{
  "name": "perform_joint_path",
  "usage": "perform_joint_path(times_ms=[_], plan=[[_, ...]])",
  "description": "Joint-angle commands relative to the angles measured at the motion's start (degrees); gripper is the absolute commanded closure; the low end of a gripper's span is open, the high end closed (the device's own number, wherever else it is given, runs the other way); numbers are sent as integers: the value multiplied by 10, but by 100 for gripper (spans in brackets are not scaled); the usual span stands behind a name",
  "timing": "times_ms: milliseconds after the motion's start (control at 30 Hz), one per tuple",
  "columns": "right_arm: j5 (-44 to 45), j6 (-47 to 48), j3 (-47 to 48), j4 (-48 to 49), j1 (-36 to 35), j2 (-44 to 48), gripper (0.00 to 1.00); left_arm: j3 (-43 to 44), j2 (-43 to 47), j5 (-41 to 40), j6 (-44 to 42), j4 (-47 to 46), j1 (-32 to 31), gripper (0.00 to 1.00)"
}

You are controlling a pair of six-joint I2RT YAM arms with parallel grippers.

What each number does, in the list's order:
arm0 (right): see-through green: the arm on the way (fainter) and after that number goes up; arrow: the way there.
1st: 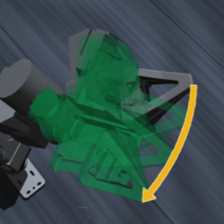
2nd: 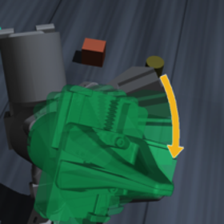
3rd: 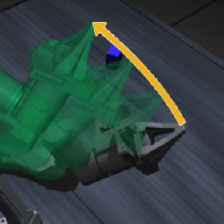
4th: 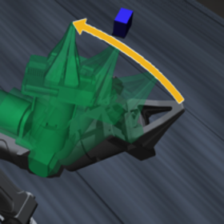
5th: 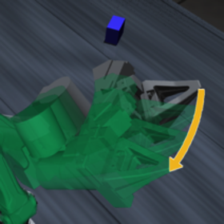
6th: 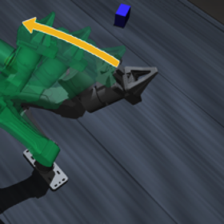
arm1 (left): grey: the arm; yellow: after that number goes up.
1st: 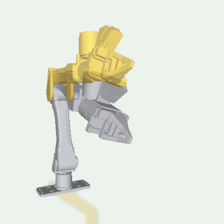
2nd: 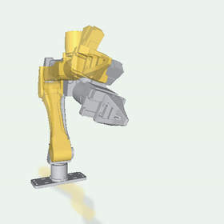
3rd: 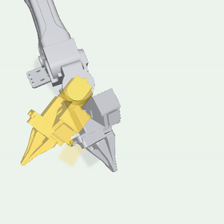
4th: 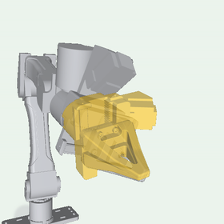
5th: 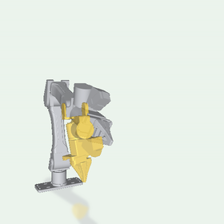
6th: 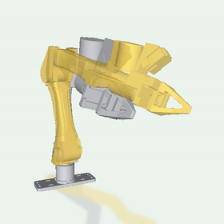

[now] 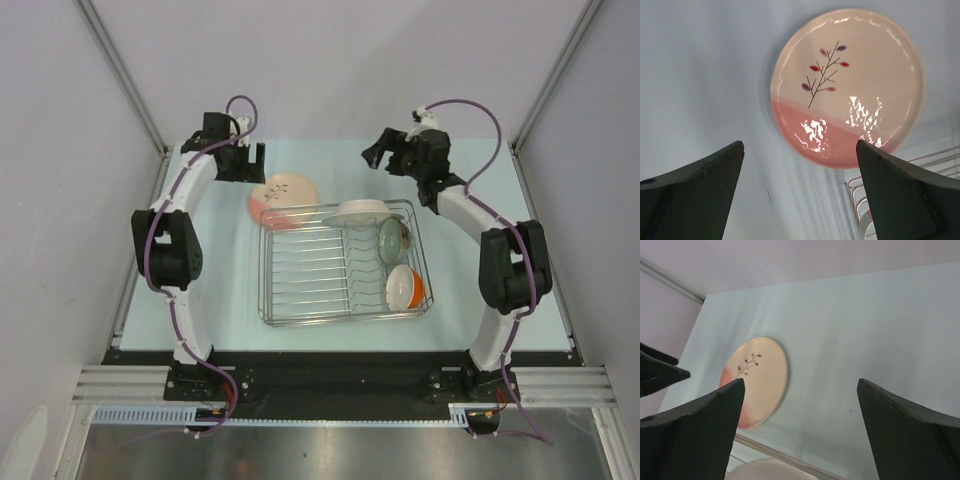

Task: Load the mixed dishes into the dish rack

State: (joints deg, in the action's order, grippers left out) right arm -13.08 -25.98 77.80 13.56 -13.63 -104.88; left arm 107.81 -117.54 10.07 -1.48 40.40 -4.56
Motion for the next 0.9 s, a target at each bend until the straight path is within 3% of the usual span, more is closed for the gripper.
perform_joint_path(times_ms=[0,100,233,400,533,867], plan=[[60,75,81,22,-98,13,0,-62,50,-30,3,-28,-5,1],[147,190,104,1,-174,33,0,-131,78,-43,-5,-52,-5,0],[204,249,117,2,-244,43,0,-179,82,-86,0,-74,-4,0],[206,290,132,3,-316,26,0,-122,25,-85,11,-60,-5,0],[198,320,189,-41,-386,-50,0,-81,-10,-77,11,-57,-4,0],[184,374,264,-121,-455,-160,0,-69,-48,-81,7,-72,8,1]])
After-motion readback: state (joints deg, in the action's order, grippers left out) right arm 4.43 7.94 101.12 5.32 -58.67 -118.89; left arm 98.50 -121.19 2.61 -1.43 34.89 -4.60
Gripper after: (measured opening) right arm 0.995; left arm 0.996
